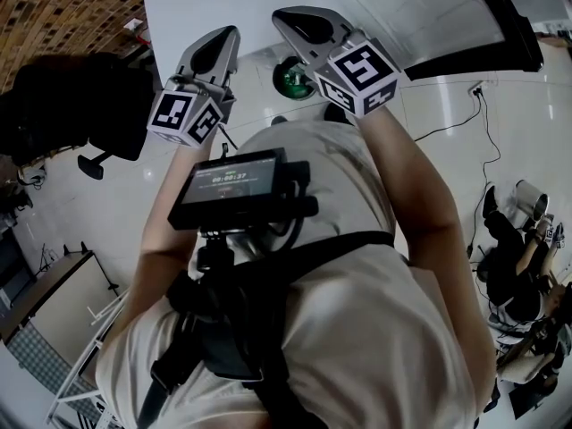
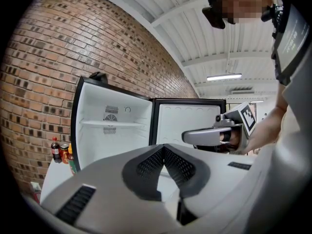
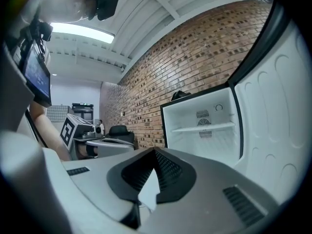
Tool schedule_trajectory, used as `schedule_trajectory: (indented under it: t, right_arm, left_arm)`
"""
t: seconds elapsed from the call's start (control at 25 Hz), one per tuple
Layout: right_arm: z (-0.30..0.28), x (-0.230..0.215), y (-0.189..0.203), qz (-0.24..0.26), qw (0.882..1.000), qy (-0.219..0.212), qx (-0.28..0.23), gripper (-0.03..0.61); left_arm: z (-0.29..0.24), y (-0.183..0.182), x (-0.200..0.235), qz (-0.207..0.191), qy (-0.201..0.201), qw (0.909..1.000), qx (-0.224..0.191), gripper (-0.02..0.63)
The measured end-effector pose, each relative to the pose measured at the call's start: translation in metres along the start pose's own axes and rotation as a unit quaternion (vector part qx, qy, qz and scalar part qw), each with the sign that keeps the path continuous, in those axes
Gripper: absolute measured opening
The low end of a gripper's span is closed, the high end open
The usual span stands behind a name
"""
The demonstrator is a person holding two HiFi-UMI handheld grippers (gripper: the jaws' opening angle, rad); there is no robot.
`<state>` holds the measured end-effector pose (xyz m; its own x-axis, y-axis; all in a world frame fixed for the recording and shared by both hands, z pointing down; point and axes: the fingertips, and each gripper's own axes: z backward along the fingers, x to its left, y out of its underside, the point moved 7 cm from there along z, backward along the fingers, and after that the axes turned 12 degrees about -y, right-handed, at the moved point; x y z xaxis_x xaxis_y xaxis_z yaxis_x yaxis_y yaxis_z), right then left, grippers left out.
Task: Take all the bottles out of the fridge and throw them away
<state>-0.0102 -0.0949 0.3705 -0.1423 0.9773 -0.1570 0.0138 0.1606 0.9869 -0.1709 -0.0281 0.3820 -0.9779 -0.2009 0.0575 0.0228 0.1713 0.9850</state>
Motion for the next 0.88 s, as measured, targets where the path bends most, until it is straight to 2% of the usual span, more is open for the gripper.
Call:
schedule_trajectory:
  t: [0.88]
  right_arm:
    - [-0.0008,-0.0031,-0.0082,-0.009,1.0,-0.007,-0.017,0.003]
  left_arm:
    - [-0.0054,-0.0062,-0.0028,-0.004,-0.001,1.0,0.0,0.008]
